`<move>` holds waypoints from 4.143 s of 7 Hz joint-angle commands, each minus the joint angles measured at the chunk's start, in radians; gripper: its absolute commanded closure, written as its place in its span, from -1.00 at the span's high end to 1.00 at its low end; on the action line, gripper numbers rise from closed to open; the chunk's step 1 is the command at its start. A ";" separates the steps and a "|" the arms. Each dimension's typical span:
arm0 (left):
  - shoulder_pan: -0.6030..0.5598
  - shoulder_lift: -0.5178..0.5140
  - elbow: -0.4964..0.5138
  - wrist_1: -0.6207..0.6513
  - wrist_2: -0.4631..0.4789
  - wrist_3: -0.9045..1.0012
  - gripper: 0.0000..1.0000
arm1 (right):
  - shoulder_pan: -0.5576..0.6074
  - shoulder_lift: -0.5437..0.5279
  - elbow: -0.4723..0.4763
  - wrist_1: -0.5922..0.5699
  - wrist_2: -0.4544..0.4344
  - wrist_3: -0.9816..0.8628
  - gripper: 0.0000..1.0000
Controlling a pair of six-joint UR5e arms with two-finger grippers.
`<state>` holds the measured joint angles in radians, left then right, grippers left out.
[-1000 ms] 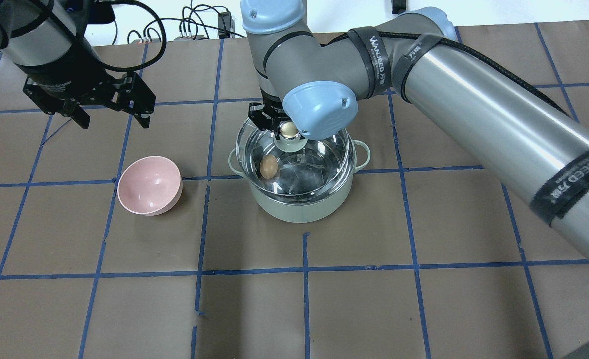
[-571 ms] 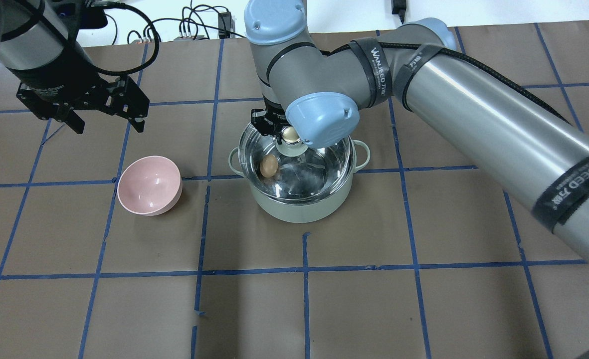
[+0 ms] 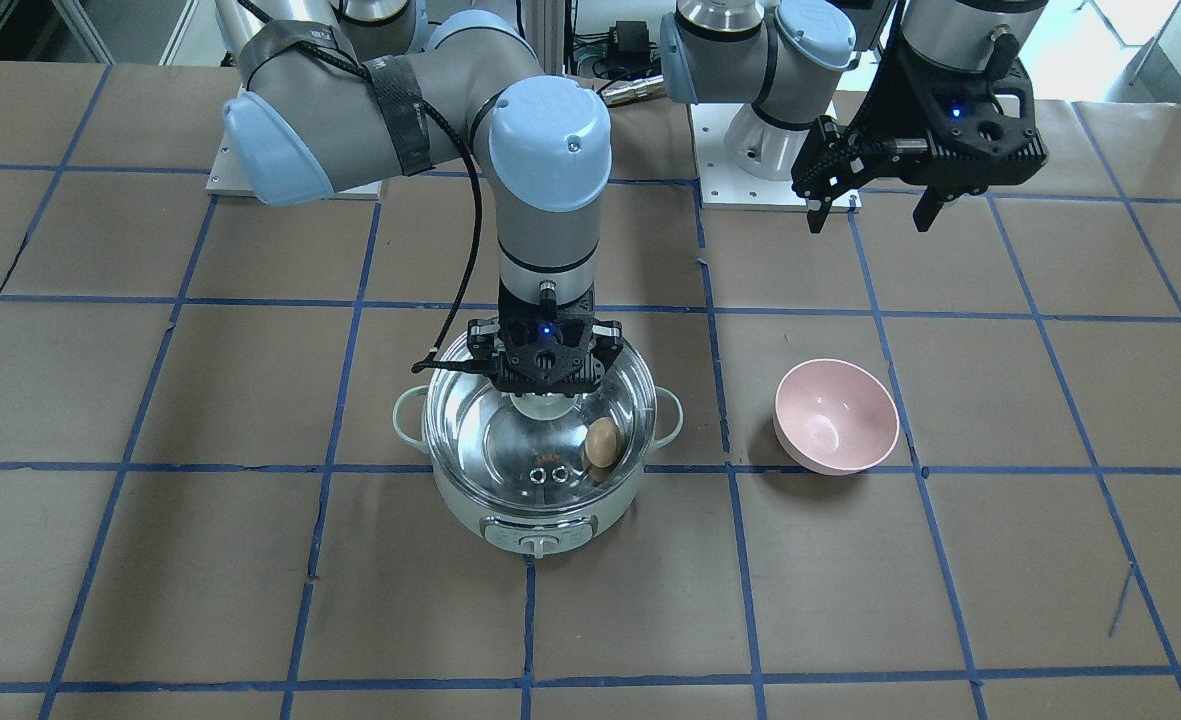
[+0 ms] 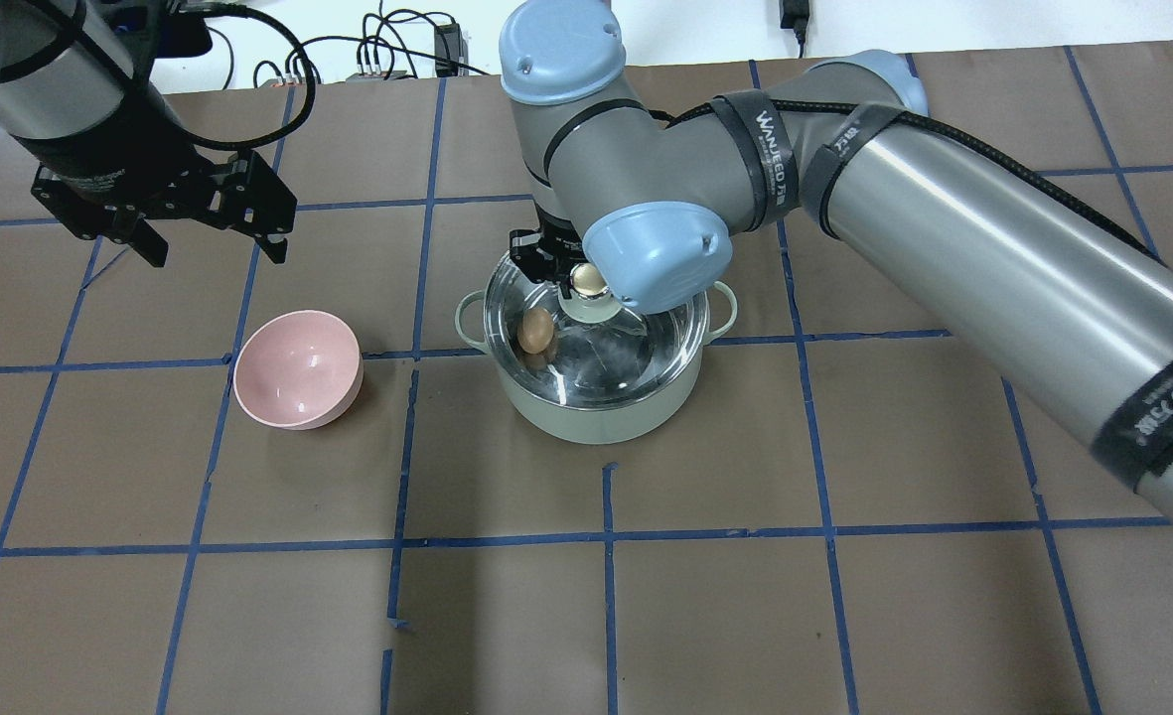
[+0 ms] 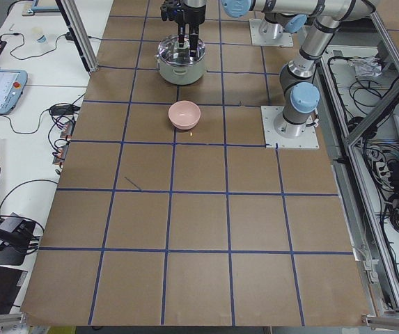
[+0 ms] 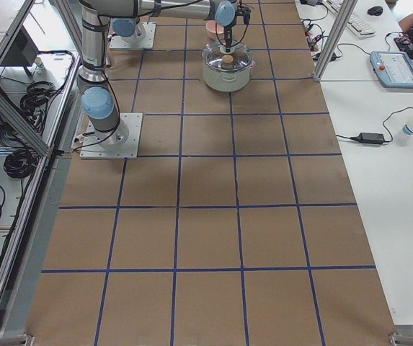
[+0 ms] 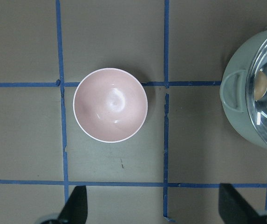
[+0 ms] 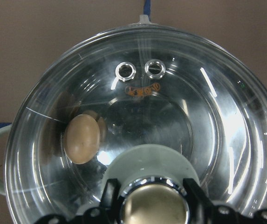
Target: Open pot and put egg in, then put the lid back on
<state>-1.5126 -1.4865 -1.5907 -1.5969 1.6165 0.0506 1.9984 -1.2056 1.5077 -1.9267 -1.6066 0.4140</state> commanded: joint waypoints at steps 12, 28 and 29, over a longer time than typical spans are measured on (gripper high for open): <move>-0.003 0.000 0.000 0.000 0.000 0.000 1.00 | -0.004 0.012 0.006 -0.051 -0.021 -0.014 -0.95; 0.005 0.000 0.018 -0.024 -0.001 -0.014 1.00 | -0.412 -0.402 -0.014 0.485 0.056 -0.353 1.00; 0.012 0.000 0.029 -0.072 -0.018 -0.014 1.00 | -0.412 -0.400 -0.014 0.457 0.057 -0.348 1.00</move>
<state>-1.5098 -1.4864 -1.5762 -1.6237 1.6120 0.0394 1.5864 -1.6065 1.4948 -1.4470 -1.5486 0.0613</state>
